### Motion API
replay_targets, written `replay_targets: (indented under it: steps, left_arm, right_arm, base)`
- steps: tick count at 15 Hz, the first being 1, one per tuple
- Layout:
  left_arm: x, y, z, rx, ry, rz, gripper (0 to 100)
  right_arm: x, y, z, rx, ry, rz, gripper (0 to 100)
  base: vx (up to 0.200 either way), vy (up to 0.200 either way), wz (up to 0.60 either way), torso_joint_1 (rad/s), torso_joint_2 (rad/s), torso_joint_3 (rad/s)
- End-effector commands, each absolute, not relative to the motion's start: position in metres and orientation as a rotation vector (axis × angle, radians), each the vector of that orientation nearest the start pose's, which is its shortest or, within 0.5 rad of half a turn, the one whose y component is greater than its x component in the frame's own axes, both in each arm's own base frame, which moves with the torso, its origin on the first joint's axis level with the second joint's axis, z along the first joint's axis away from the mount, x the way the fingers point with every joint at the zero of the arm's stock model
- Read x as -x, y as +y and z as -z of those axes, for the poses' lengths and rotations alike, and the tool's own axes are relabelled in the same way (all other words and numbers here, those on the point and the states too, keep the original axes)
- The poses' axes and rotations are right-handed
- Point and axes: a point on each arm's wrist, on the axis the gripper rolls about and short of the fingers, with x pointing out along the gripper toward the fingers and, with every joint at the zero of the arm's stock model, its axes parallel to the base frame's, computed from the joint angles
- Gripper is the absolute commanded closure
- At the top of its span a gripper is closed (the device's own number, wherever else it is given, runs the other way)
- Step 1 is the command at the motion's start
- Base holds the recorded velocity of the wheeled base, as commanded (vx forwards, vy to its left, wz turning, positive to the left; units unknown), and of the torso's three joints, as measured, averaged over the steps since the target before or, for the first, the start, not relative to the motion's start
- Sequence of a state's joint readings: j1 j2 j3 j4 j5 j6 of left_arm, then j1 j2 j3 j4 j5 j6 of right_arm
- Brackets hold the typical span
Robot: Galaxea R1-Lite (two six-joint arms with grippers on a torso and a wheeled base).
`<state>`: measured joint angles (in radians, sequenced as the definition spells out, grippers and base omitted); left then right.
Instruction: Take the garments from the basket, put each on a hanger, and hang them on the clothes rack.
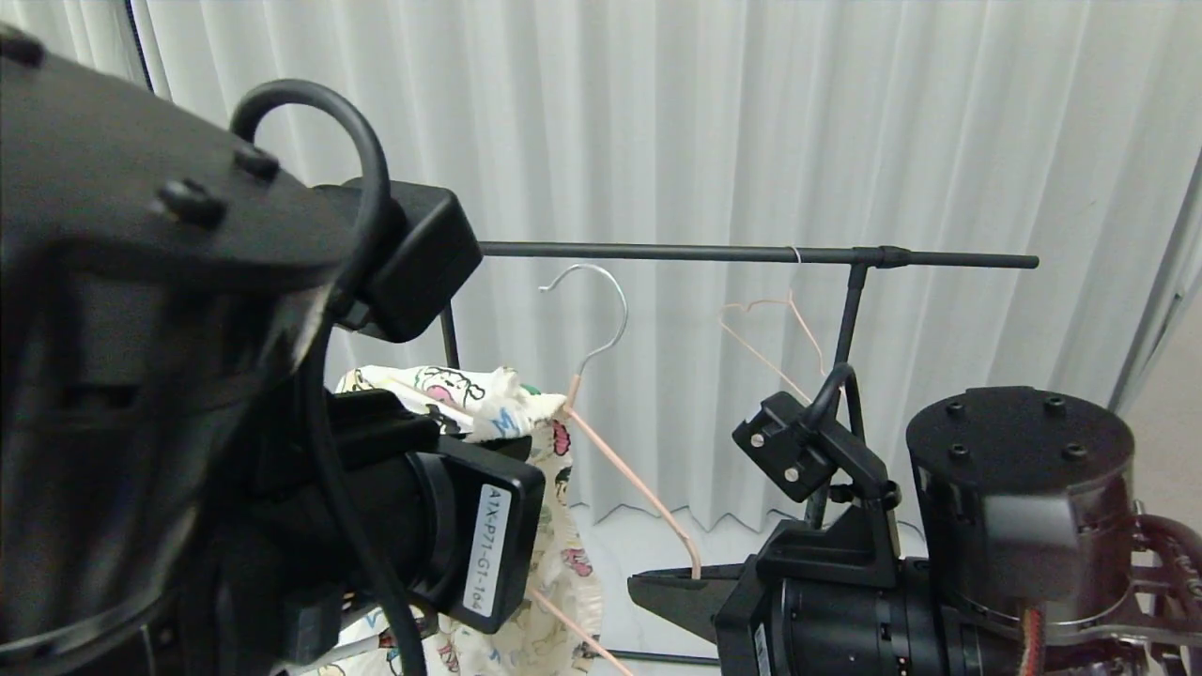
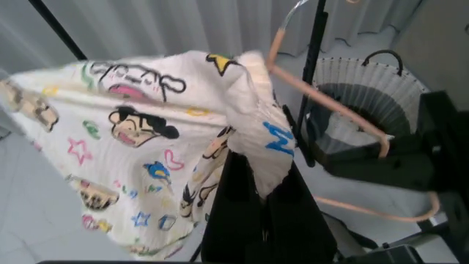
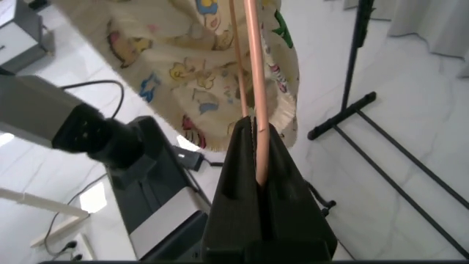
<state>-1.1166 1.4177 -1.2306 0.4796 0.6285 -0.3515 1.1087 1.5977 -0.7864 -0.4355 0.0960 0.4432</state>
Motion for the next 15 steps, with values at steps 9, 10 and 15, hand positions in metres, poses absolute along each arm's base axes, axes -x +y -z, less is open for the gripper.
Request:
replay_targets:
  steps: [9, 10, 15]
  left_arm:
    - [-0.099, -0.159, -0.277, -0.165, 0.460, 0.366, 0]
    - [-0.098, -0.156, -0.275, -0.168, 0.462, 0.365, 0]
    - [-0.077, -0.116, -0.264, -0.238, 0.433, 0.392, 0]
  right_arm:
    - [-0.132, 0.247, -0.194, -0.229, 0.520, -1.005, 100]
    - [-0.135, 0.244, -0.195, -0.230, 0.510, -0.990, 100]
    - [-0.147, 0.203, -0.192, -0.077, 0.421, -0.947, 100]
  base:
    - [0.000, 0.000, 0.00, 0.000, 0.00, 0.000]
    - [0.000, 0.000, 0.00, 0.000, 0.00, 0.000]
    - [0.000, 0.000, 0.00, 0.000, 0.00, 0.000]
